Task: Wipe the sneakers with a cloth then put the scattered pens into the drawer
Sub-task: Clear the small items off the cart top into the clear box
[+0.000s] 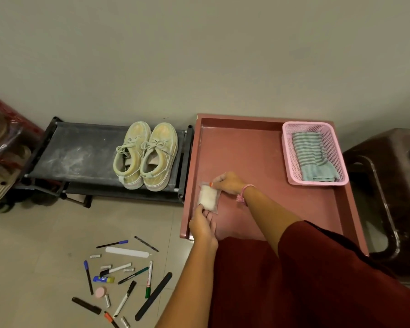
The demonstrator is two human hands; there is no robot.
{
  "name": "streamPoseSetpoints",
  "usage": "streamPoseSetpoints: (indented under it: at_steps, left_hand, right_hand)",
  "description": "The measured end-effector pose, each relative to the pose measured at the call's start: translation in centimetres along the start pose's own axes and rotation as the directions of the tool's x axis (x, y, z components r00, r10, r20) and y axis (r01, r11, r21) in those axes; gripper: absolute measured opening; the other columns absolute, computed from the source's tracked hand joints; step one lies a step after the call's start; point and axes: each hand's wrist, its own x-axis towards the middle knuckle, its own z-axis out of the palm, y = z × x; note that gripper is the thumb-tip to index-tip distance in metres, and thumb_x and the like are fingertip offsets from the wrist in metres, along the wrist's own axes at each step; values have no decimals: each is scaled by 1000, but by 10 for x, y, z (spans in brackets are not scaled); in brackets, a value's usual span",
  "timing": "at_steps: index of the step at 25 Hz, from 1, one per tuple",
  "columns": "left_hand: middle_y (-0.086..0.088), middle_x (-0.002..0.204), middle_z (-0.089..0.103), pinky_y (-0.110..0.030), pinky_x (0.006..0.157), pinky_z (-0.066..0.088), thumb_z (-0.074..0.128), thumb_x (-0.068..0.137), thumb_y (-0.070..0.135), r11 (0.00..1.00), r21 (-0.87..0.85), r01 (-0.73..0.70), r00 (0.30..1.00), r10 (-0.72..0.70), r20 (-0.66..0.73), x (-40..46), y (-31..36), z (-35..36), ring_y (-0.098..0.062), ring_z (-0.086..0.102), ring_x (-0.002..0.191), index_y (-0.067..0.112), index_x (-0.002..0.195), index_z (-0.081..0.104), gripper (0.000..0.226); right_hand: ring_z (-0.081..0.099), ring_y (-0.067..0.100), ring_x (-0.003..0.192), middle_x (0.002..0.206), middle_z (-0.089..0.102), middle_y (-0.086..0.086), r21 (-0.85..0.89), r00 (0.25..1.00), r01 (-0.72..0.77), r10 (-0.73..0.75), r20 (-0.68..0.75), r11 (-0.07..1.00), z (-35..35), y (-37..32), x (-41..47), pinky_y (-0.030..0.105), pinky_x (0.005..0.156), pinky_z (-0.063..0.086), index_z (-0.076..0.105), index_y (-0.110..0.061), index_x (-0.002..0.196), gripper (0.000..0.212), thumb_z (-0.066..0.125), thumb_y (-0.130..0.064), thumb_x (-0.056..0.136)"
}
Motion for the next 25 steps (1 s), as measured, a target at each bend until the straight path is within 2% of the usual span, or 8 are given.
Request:
streamPoseSetpoints:
  at_steps: [2, 4, 8, 11, 14, 18, 23, 25]
  left_hand:
    - [-6, 112, 65, -25, 74, 45, 54, 95, 29, 1000, -5, 11, 1000, -11, 29, 2, 2, 2, -14, 61, 95, 13, 119, 59, 29]
    - [-7, 114, 64, -28, 83, 45, 56, 94, 32, 1000, -19, 15, 997, -14, 82, 4, 3, 2, -16, 60, 101, 14, 123, 57, 35]
    - [-4, 112, 64, -27, 90, 46, 61, 92, 31, 998, -10, -61, 971, 61, 233, -11, 6, 5, -14, 60, 105, 17, 115, 61, 27]
    - [-5, 109, 70, -30, 98, 46, 62, 92, 25, 994, -19, -105, 917, 104, 386, -33, 7, 13, -14, 65, 104, 13, 117, 61, 28]
    - [-10, 106, 73, -29, 90, 53, 65, 90, 17, 990, -24, -137, 868, 132, 479, -58, 5, 24, -17, 69, 100, 7, 117, 62, 29]
    - [-9, 99, 74, -28, 83, 58, 69, 86, 11, 977, 35, -208, 834, 159, 528, -96, -3, 48, -19, 70, 94, 8, 108, 65, 23]
    - [-7, 91, 73, -22, 62, 57, 72, 83, 11, 967, 75, -245, 803, 159, 575, -139, -30, 83, -16, 70, 83, 8, 101, 66, 19]
    - [-7, 90, 73, -20, 59, 56, 72, 83, 10, 963, 90, -254, 779, 149, 608, -155, -44, 97, -13, 71, 77, 7, 101, 66, 19]
  right_hand:
    - [54, 18, 90, 97, 64, 10, 110, 998, -34, 29, 53, 993, -4, 2, -6, 28, 79, 44, 71, -4, 98, 16, 67, -13, 85]
    - [55, 17, 88, 91, 65, 5, 253, 996, -58, 39, 79, 966, -9, 3, -19, 30, 78, 45, 70, -16, 86, 3, 67, -15, 86]
    - [60, 6, 80, 86, 66, -3, 439, 999, -6, -18, 50, 898, -31, -8, -63, 19, 72, 50, 66, -19, 89, 6, 62, -15, 90]
    - [60, 2, 72, 82, 68, -4, 452, 994, 110, -109, -28, 885, -51, -13, -100, 17, 67, 49, 68, -19, 91, 5, 63, -19, 90]
    - [58, 2, 69, 79, 67, -5, 448, 981, 192, -154, -120, 873, -69, -10, -135, 20, 64, 45, 70, -20, 90, 8, 63, -26, 89]
    - [53, 3, 65, 75, 61, -5, 531, 962, 238, -123, -243, 813, -98, 0, -177, 17, 60, 47, 66, -19, 86, 7, 62, -21, 90]
    - [59, 7, 73, 81, 64, -1, 613, 939, 302, -116, -324, 730, -142, 16, -227, 23, 68, 51, 63, -13, 88, 8, 58, -18, 93]
    - [62, 8, 73, 82, 67, 0, 606, 926, 332, -126, -357, 723, -163, 24, -245, 22, 64, 55, 64, -8, 94, 11, 58, -17, 93]
